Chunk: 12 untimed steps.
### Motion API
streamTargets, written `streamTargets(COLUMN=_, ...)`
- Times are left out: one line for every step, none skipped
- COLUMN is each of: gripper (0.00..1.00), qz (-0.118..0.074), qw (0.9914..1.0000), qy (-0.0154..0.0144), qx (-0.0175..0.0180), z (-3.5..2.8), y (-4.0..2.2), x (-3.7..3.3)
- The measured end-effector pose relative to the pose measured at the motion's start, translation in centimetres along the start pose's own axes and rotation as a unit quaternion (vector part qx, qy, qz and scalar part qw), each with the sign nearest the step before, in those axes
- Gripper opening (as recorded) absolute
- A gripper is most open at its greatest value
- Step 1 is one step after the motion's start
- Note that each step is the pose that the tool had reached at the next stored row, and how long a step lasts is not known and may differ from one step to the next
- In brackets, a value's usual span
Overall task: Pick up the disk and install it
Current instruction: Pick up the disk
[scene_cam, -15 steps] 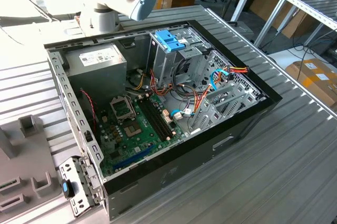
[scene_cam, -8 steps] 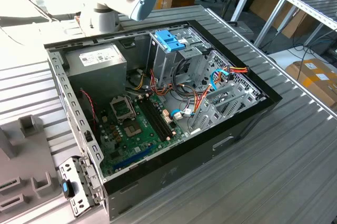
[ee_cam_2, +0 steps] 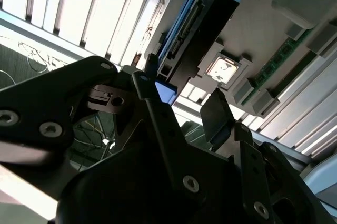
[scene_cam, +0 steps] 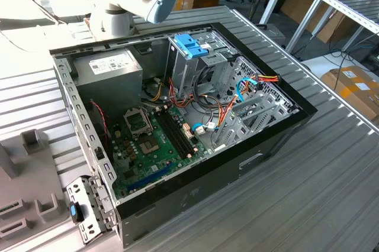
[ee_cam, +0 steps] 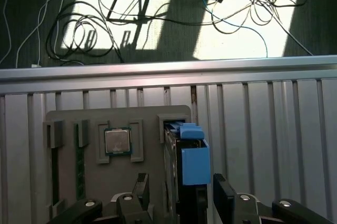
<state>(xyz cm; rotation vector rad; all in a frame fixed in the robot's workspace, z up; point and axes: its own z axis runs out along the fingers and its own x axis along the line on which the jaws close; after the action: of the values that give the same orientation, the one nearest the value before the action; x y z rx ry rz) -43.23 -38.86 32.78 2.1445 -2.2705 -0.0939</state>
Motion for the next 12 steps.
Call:
streamTargets(gripper=0.60, qz=0.000, qw=1.00000, qy=0.0000, qx=0.0000, z=0.02, y=0.00, x=0.00)
streamTargets(gripper=0.60, qz=0.000, qw=1.00000, qy=0.0000, qx=0.0000, z=0.03, y=0.00, x=0.00)
streamTargets(gripper=0.60, qz=0.000, qw=1.00000, qy=0.0000, qx=0.0000, z=0.05, y=0.00, x=0.00)
streamTargets(gripper=0.60, qz=0.000, qw=1.00000, qy=0.0000, qx=0.0000, z=0.06, y=0.00, x=0.00)
streamTargets(gripper=0.60, qz=0.000, qw=1.00000, qy=0.0000, qx=0.0000, z=0.07, y=0.00, x=0.00)
streamTargets(gripper=0.60, qz=0.000, qw=1.00000, qy=0.0000, qx=0.0000, z=0.10, y=-0.01, x=0.00)
streamTargets(gripper=0.60, qz=0.000, qw=1.00000, qy=0.0000, qx=0.0000, z=0.12, y=-0.01, x=0.00)
streamTargets(gripper=0.60, qz=0.000, qw=1.00000, qy=0.0000, qx=0.0000, z=0.13, y=-0.01, x=0.00)
streamTargets(gripper=0.60, qz=0.000, qw=1.00000, qy=0.0000, qx=0.0000, z=0.14, y=-0.01, x=0.00)
streamTargets(gripper=0.60, qz=0.000, qw=1.00000, qy=0.0000, qx=0.0000, z=0.16, y=-0.01, x=0.00)
streamTargets(gripper=0.60, qz=0.000, qw=1.00000, qy=0.0000, qx=0.0000, z=0.17, y=-0.01, x=0.00)
streamTargets(gripper=0.60, qz=0.000, qw=1.00000, qy=0.0000, qx=0.0000, z=0.19, y=-0.01, x=0.00)
